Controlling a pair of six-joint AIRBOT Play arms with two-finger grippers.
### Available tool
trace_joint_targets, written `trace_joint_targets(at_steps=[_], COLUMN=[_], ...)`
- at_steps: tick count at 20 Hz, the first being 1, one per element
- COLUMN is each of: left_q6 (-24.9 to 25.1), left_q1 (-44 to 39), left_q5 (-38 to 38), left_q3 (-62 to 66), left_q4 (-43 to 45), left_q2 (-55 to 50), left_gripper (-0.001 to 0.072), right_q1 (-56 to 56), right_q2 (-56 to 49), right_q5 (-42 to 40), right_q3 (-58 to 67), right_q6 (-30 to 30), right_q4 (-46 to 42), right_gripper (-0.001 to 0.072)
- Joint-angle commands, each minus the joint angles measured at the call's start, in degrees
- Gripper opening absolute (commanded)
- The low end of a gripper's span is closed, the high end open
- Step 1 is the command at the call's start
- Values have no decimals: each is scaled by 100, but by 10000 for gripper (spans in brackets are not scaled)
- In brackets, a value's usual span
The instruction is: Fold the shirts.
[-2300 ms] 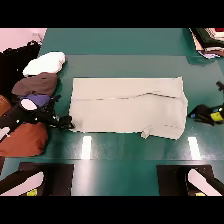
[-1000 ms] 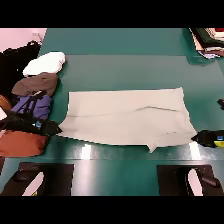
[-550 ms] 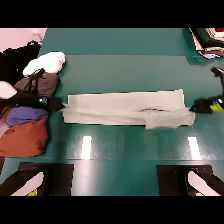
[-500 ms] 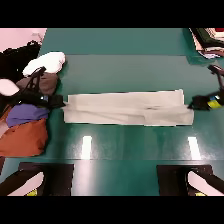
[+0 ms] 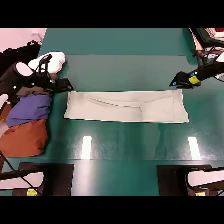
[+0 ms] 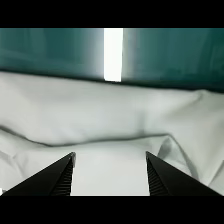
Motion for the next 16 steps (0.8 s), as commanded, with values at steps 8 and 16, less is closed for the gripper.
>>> trace_joint_targets(at_steps=[8, 16], left_q6=[256, 37], left_q1=[-280, -1491], left_q5=[-669, -125], left_q3=[420, 420], left_q4=[-1252, -1305], left_q2=[-101, -105], left_gripper=[24, 24], right_q1=[-1711, -2741], right_q2=[-24, -610], right_q5=[1110, 894], right_q3=[254, -1314], right_q6=[-787, -1810], right_q4=[328, 1515], right_gripper=[626, 624])
